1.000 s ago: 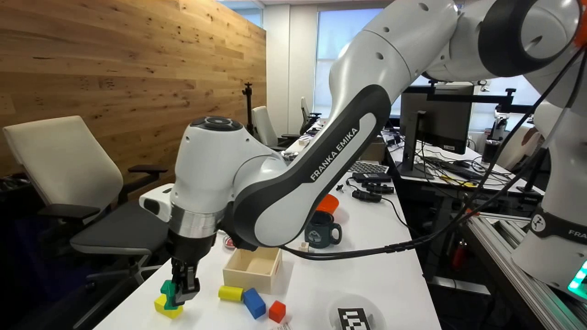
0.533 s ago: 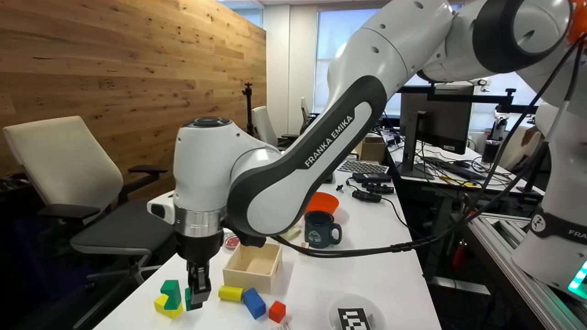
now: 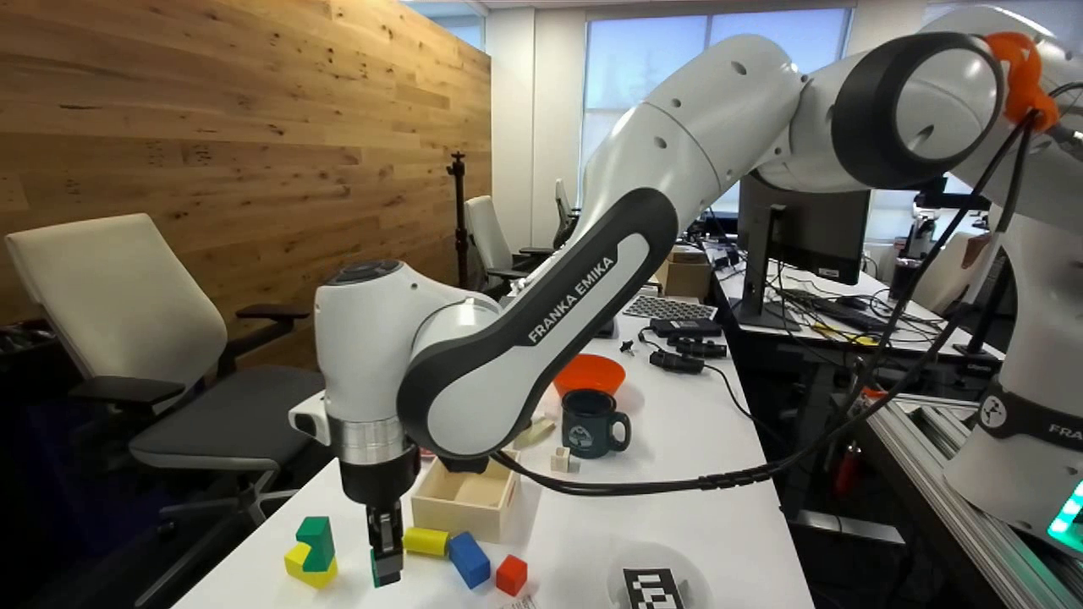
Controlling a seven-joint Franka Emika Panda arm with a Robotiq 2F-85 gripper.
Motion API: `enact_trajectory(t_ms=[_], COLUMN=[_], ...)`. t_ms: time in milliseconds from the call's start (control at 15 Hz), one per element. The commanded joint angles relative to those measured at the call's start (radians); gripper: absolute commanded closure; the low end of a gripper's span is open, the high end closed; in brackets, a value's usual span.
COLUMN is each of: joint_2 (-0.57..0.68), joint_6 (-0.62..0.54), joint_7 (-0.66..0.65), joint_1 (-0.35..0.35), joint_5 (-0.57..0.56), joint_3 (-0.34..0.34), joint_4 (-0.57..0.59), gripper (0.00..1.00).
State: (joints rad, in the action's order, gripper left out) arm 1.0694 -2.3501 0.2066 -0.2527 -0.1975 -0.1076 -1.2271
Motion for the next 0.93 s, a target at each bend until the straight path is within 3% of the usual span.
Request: enact_trajectory(t_ms=[0, 200, 867], joint_2=[0.057, 0.006, -0.061], joint_6=[0.032, -0.028, -0.031], joint_7=[0.006, 0.003, 0.004], joint_1=[0.013, 0.013, 0.024], joint_5=[0.036, 0.031, 0.035], joint_3=[-0.02, -0.019, -0.018], joint_4=[0.109, 0.066, 0.067], gripper=[0.91, 0.91, 0.91])
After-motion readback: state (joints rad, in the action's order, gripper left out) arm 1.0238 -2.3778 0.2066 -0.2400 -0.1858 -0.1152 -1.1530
